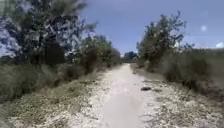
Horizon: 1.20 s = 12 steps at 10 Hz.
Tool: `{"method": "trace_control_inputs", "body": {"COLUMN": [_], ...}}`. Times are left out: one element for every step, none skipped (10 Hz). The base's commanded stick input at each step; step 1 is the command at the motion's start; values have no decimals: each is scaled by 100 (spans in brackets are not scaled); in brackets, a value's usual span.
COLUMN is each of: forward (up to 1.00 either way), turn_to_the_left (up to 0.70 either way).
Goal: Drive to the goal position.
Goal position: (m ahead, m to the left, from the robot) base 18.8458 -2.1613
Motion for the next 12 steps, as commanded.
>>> {"method": "trace_control_inputs", "body": {"forward": [50, 50, 50, 50, 50, 50, 50, 50, 50, 50, 50, 50], "turn_to_the_left": [0, 0, 0, 0, 0, 0, 0, 0, 0, 0, 0, 0]}}
